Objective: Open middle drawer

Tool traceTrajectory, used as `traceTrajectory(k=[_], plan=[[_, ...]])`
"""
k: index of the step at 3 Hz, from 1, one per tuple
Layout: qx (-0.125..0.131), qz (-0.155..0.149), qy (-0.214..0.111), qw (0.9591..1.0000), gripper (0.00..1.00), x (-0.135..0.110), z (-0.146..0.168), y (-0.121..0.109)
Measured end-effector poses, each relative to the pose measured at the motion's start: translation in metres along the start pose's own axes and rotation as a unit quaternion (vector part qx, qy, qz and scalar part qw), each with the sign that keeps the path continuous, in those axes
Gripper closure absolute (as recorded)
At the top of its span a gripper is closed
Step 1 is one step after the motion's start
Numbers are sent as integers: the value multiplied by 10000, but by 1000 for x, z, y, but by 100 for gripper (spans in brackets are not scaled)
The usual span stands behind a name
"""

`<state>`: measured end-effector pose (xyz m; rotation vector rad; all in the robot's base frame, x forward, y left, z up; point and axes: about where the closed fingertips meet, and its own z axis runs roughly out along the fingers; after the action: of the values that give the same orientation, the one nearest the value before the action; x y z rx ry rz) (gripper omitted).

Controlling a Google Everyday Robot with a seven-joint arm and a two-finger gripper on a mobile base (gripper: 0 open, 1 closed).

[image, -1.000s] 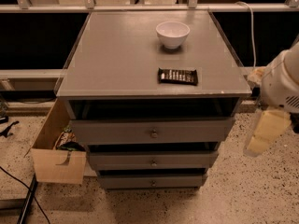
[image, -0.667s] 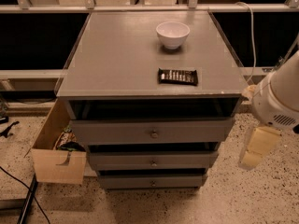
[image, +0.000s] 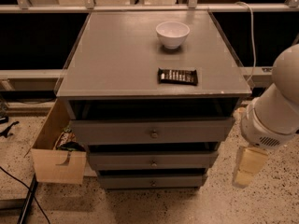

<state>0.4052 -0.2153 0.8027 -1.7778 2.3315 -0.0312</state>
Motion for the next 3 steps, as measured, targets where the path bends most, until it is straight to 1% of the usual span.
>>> traceTrajectory(k=[1, 2, 3], plan=[[-67, -94, 10, 9999, 0, 2, 14, 3], [-250, -143, -36, 9996, 0, 8, 53, 10], [-443, -142, -144, 9988, 0, 17, 100, 21]])
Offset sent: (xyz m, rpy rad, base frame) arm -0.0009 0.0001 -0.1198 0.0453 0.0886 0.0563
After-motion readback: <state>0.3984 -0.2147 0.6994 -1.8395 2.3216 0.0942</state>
